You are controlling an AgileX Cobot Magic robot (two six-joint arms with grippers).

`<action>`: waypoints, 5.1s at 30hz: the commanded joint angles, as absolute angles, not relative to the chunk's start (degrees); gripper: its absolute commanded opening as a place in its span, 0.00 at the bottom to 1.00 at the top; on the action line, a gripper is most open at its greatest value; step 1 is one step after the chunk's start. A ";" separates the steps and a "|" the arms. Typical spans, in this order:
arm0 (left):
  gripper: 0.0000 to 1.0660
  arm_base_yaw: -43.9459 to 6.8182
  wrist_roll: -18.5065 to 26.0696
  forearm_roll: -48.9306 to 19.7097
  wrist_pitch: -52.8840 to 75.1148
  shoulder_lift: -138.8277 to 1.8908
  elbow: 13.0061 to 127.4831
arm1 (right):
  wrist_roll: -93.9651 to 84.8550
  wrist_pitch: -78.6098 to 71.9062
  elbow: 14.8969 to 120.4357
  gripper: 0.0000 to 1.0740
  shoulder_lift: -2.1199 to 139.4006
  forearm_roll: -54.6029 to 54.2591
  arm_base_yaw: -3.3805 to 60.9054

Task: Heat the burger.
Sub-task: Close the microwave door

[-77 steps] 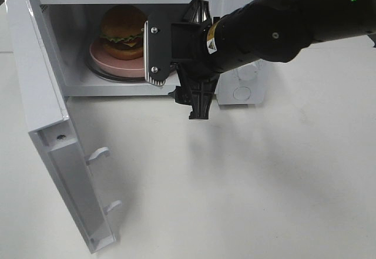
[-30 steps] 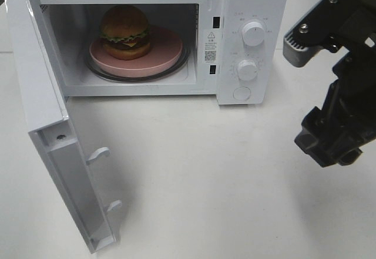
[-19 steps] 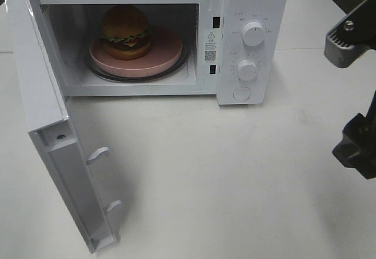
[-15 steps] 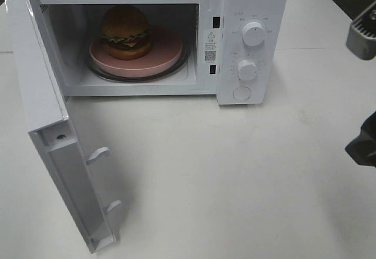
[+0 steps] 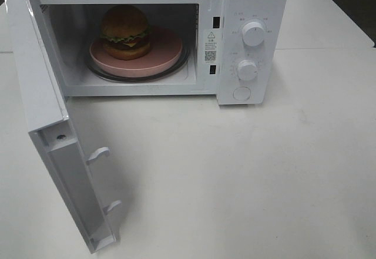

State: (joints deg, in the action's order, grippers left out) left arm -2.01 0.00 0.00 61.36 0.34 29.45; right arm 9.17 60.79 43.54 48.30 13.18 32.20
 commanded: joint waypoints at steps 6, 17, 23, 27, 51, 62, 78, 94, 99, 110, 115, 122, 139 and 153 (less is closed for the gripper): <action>0.92 -1.78 0.00 -0.34 61.25 1.20 29.51 | 6.65 60.62 37.53 0.71 41.20 11.34 20.17; 0.92 -1.78 0.00 -0.34 61.25 1.20 29.51 | 6.42 57.81 31.74 0.71 25.50 7.85 11.92; 0.92 -1.78 0.00 -0.34 61.25 1.20 29.51 | 5.61 57.18 28.76 0.71 16.10 6.59 7.96; 0.92 -1.78 0.00 -0.34 61.25 1.20 29.51 | 5.56 57.18 28.82 0.71 8.54 6.47 4.93; 0.92 -1.78 0.00 -0.34 61.25 1.20 29.51 | 3.04 57.12 28.76 0.71 -1.78 4.93 2.01; 0.92 -1.78 0.00 -0.34 61.25 1.20 29.51 | 3.04 57.12 28.76 0.71 -1.78 4.93 2.01; 0.92 -1.78 0.00 -0.34 61.25 1.20 29.51 | 3.04 57.12 28.76 0.71 -1.78 4.93 2.01; 0.92 -1.78 0.00 -0.34 61.25 1.20 29.51 | 3.04 57.12 28.76 0.71 -1.78 4.93 2.01; 0.92 -1.78 0.00 -0.34 61.25 1.20 29.51 | 3.04 57.12 28.76 0.71 -1.78 4.93 2.01; 0.88 -1.78 0.00 0.00 57.47 -3.67 31.17 | 3.04 57.12 28.76 0.71 -1.78 4.93 2.01; 0.64 -1.78 0.00 0.00 54.49 -8.71 31.17 | 3.04 57.12 28.76 0.71 -1.78 4.93 2.01; 0.14 -1.78 0.00 -0.57 46.24 -15.93 30.14 | 3.04 57.12 28.76 0.71 -1.78 4.93 2.01; 0.00 -1.78 0.00 -1.60 11.00 -27.50 20.23 | 3.04 57.12 28.76 0.71 -1.78 4.93 2.01; 0.00 -1.78 0.00 1.09 -15.64 -40.05 10.83 | 3.04 57.12 28.76 0.71 -1.78 4.93 2.01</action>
